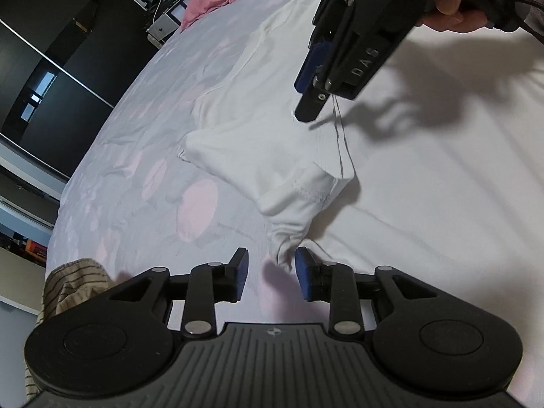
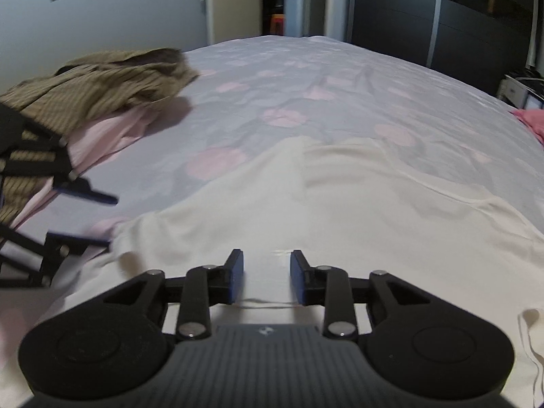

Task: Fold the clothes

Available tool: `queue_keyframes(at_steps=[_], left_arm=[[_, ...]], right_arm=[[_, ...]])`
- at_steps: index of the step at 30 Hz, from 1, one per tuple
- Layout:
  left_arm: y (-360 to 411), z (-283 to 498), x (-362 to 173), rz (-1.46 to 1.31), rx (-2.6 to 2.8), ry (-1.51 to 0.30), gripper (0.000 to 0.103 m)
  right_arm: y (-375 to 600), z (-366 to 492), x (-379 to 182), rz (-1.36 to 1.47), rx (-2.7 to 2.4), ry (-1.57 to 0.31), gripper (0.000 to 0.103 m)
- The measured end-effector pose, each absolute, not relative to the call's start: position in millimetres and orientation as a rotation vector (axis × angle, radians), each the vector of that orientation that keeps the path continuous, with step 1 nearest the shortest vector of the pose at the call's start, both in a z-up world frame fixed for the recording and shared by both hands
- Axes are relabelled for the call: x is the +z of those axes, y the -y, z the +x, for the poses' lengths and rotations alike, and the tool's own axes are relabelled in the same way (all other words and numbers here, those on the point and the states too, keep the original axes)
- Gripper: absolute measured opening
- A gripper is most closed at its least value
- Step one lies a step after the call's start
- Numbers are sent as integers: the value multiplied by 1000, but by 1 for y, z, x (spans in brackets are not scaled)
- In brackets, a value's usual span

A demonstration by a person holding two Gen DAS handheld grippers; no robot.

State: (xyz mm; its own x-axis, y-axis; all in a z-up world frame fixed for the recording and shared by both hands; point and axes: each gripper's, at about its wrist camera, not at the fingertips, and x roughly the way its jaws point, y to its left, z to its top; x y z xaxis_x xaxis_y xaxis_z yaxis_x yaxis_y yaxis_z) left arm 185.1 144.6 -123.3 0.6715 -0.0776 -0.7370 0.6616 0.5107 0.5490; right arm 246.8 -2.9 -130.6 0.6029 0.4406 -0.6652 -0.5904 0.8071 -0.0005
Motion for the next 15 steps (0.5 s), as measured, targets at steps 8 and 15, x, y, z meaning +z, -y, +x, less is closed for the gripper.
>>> queue_keyframes(at_steps=[8,15], left_arm=[[-146,185,-126,941,-518,-714,5],[-154,188,-132,943,-506,-731,4]], right_arm=[[30,280,-142,1,537,-840,3],[33,281,-141,-16,466,-835,3]])
